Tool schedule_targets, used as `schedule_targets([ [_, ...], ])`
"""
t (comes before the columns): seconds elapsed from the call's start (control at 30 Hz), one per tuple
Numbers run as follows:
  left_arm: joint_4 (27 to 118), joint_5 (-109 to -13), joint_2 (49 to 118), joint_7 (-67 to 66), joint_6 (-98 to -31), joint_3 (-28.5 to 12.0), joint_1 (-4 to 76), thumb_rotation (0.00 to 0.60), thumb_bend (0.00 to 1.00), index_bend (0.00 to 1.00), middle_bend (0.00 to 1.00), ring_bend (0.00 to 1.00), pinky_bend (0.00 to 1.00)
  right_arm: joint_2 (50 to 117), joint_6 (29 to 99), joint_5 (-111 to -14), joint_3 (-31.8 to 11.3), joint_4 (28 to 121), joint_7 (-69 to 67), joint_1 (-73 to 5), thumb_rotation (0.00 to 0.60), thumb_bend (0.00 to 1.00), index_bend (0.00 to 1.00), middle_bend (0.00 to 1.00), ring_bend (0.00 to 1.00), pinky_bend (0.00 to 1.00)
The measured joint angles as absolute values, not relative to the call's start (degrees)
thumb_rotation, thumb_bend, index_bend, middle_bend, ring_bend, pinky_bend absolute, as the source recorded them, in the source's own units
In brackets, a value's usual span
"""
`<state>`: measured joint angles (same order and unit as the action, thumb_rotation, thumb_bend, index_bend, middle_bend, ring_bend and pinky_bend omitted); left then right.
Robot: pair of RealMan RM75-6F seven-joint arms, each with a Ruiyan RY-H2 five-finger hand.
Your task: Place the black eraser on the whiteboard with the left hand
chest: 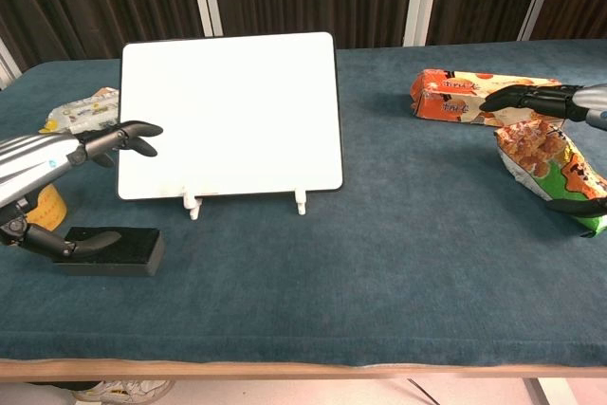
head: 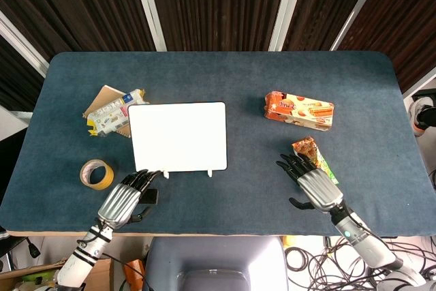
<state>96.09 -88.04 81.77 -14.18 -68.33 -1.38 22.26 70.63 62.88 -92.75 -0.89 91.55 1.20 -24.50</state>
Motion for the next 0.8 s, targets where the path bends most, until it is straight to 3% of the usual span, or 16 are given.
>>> schedule_targets([
  [0.17, 96.1, -88.5, 81.4, -15.4, -69.1, -0.4, 21.8, 0.6, 0.33, 0.0, 0.16, 0.13, 0.24, 70.4, 64.4, -92.9, -0.3, 91.3, 1.7, -23.7, 0.6, 0.2, 0.0, 0.0, 0.0, 0.0],
  [0.3, 96.1, -87.3, 81.1, -19.0, -69.8, 0.0, 20.8, 0.6, 0.33, 0.07, 0.2, 0.2, 0.32, 69.5, 67.8, -93.0, 1.3, 91.2, 3.2, -20.8, 0.6, 0.2, 0.0, 0.0, 0.0, 0.0],
  [0.6, 94.8, -79.7, 84.2, -36.6, -70.2, 0.5, 18.9, 0.6, 0.34, 0.07, 0.18, 0.17, 0.26, 66.6, 75.0, -93.0, 5.7, 91.6, 7.2, -13.1, 0.6, 0.2, 0.0, 0.0, 0.0, 0.0],
  [0.8, 93.7, -77.4, 86.9, -39.8, -69.5, 0.8, 18.9, 0.6, 0.34, 0.08, 0.18, 0.16, 0.24, 64.8, 78.2, -93.4, 6.7, 92.3, 8.0, -10.2, 0.6, 0.2, 0.0, 0.0, 0.0, 0.0],
])
